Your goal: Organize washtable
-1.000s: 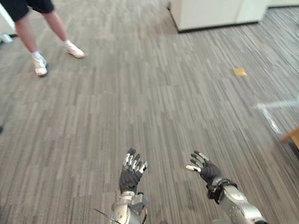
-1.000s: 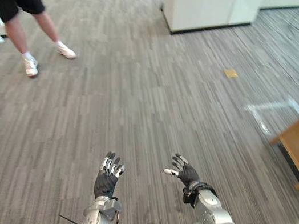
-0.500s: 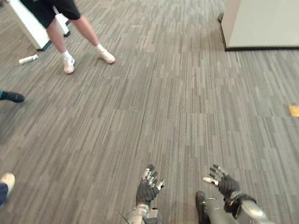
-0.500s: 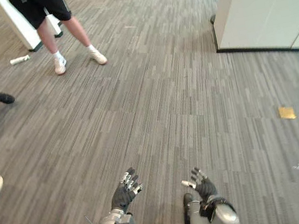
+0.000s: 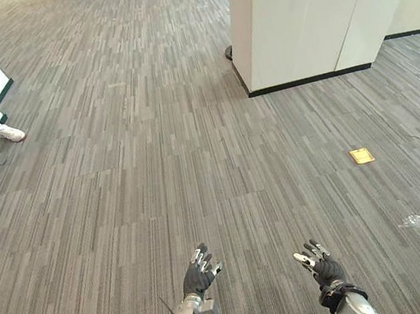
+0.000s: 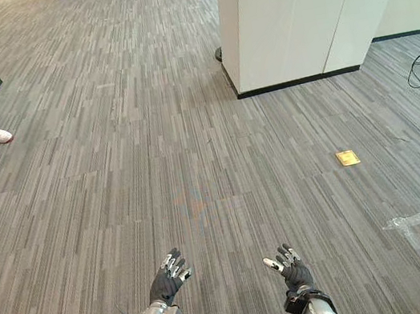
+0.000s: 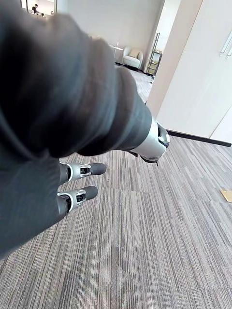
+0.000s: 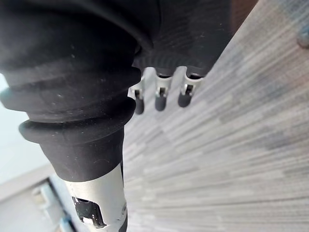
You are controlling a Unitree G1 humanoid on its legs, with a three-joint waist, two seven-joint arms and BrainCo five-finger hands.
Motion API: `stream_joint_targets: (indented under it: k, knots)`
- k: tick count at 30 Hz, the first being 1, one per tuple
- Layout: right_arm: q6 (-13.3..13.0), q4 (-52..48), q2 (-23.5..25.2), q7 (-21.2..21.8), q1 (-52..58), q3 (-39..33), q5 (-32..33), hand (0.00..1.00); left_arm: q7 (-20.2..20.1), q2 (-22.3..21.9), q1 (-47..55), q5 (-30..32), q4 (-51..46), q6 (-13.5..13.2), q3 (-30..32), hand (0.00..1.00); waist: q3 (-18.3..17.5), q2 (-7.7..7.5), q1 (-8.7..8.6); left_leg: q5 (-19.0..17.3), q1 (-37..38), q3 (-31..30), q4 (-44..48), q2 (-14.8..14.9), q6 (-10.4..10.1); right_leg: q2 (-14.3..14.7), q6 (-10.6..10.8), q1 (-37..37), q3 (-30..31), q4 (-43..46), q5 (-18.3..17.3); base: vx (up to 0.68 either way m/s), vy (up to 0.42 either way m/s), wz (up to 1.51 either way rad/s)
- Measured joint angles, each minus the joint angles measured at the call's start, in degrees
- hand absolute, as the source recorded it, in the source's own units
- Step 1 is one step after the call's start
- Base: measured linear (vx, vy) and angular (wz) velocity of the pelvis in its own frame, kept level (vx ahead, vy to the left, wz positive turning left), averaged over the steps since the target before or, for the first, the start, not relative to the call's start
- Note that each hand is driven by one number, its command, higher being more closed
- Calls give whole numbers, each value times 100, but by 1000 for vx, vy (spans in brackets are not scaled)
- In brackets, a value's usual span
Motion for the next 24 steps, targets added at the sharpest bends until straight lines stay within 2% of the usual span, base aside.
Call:
stream_joint_targets:
  k: [7, 9, 11, 13, 14, 16, 17, 19, 20, 21, 22, 23, 24]
  knots:
    - [0, 0, 0, -1, -2, 2, -2, 0, 3, -7, 31, -7, 0, -1, 48, 0, 2, -2, 10, -1, -13, 1, 0, -2, 1, -5, 3, -1, -26, -22, -4, 0, 0, 2]
    - [0, 0, 0, -8, 4, 1, -19, 0, 21, -74, 16, -52, 0, -6, 225, 0, 9, -12, 7, -10, -103, -14, 2, -4, 9, -43, 13, -16, -247, -50, -56, -9, 0, 26]
    - [-6, 0, 2, -17, -2, -5, -55, 0, 80, -81, 16, -115, 0, -30, 335, 0, 15, -46, 43, -27, -233, 141, 40, 2, 41, -238, 10, 34, -861, -57, -61, -1, 26, 41]
    - [-10, 0, -33, -105, 28, -16, -207, 0, 146, -139, -8, -190, 0, -33, 417, 0, 25, -67, 13, -75, -489, 859, 390, 126, 110, -420, 120, 161, -1387, -56, -107, 38, 60, 100]
    - [-10, 0, -73, -148, 15, -16, -271, 0, 155, -190, -10, -282, -3, -62, 460, 0, 47, -77, 42, -130, -582, 968, 593, 125, 188, -483, 163, 221, -1583, -50, -134, 70, 54, 115]
    - [-10, 0, -64, -239, -167, 12, -405, 0, 212, -208, 11, -340, -12, -110, 591, 0, 73, -106, 234, -441, -844, 974, 1087, 30, 305, -717, 303, 283, -1870, -25, -289, 84, 99, 71]
    - [-16, 0, -62, -241, -231, 19, -435, 0, 254, -221, 31, -351, -12, -109, 638, 0, 108, -140, 262, -570, -952, 981, 1296, 16, 353, -794, 362, 324, -2005, 24, -333, 157, 138, 78]
    - [-17, 5, -81, -241, -301, 19, -482, 0, 277, -223, 68, -343, -24, -96, 664, 0, 142, -150, 304, -1186, -1303, 1023, 2206, -11, 435, -1148, 532, 360, -2501, 695, -713, 241, 196, 110]
    - [-14, 18, -83, -240, -314, 36, -488, 0, 277, -227, 96, -319, -32, -96, 665, 0, 158, -158, 335, -1346, -1316, 990, 2333, -31, 423, -1240, 549, 358, -2561, 988, -793, 287, 214, 80]
    - [4, 72, -128, -235, -391, 77, -490, 0, 279, -248, 207, -270, -35, -75, 675, 0, 187, -93, 336, -1548, -1247, 918, 2473, -64, 476, -1424, 439, 166, -2589, 1786, -776, 279, 197, 35]
    - [-2, 41, -106, -231, -403, 159, -481, 0, 272, -218, 284, -207, -38, -32, 664, 0, 224, -33, 327, -1671, -1090, 878, 2447, -110, 567, -1587, -181, -236, -2403, 2867, -592, 293, 228, 20]
    - [-7, 35, -96, -227, -400, 200, -481, 0, 274, -215, 276, -159, -51, -3, 654, 0, 274, 9, 318, -1727, -927, 826, 2404, -103, 592, -1647, -437, -535, -2210, 3503, -455, 303, 189, 15]
    - [-1, 43, -6, -212, -364, 237, -482, 0, 270, -112, 253, -109, -159, 10, 607, 0, 413, 20, 265, -1819, -686, 693, 2321, -85, 664, -1482, -152, -986, -1702, 4321, -863, 351, 119, 31]
